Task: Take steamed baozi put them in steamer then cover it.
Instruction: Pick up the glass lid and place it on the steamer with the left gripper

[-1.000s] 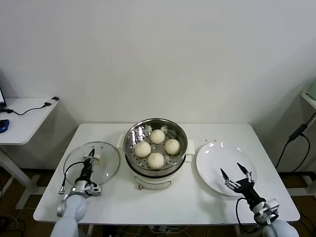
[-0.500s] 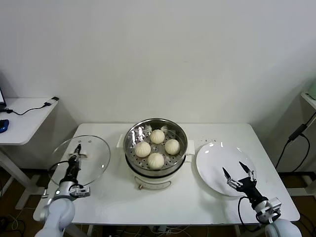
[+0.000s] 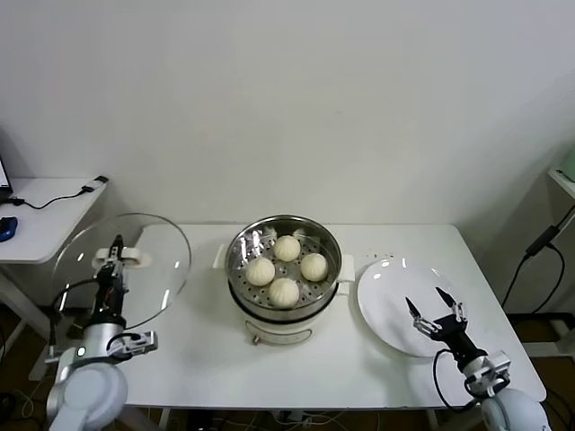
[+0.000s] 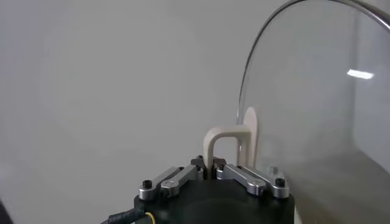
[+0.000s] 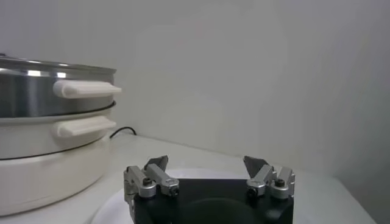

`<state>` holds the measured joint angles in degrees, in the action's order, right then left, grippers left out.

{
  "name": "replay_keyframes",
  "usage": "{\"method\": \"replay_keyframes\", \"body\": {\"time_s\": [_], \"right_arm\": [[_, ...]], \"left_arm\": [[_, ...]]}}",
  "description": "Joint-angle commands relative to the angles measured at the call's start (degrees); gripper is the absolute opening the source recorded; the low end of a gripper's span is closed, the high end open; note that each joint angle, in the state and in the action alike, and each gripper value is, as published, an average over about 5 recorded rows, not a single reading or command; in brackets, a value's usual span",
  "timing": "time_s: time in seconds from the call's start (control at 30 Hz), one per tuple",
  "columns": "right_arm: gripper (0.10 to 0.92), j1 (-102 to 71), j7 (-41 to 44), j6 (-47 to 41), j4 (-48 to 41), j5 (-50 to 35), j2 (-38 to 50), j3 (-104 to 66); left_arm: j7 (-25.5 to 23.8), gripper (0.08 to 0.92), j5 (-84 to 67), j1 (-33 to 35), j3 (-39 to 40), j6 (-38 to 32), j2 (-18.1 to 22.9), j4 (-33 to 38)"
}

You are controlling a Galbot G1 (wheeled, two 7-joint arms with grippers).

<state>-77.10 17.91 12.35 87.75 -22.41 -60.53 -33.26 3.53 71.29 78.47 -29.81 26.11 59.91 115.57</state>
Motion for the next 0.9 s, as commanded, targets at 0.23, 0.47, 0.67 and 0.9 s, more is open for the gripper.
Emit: {"method": "replay_keyframes", "body": {"time_s": [0.23,0.47,0.67,0.9], "right_arm": [[0.823,2.24,-0.21,0.28,-1.39,1.17,-0.61,0.91],[0.823,1.45,-0.06,0.89,-1.59,2.05,-1.94,-0.24],[0.823,0.66,0.23,1.39,-2.08,2.44,-2.54,-1.18],[0.823,0.4,0.36,1.59,-2.01,2.39,-2.37,-1.83]], "left_arm": [[-28.67,0.151,13.13,-28.89,36.47,18.89,5.4,4.04],[-30.67,0.151,19.63,-31.63,42.0,18.89,17.67,-4.07],[-29.24,0.151,21.9,-30.74,42.37,18.89,24.98,-10.21],[-26.5,0.151,22.69,-30.11,42.07,18.89,28.91,-14.73]]}}
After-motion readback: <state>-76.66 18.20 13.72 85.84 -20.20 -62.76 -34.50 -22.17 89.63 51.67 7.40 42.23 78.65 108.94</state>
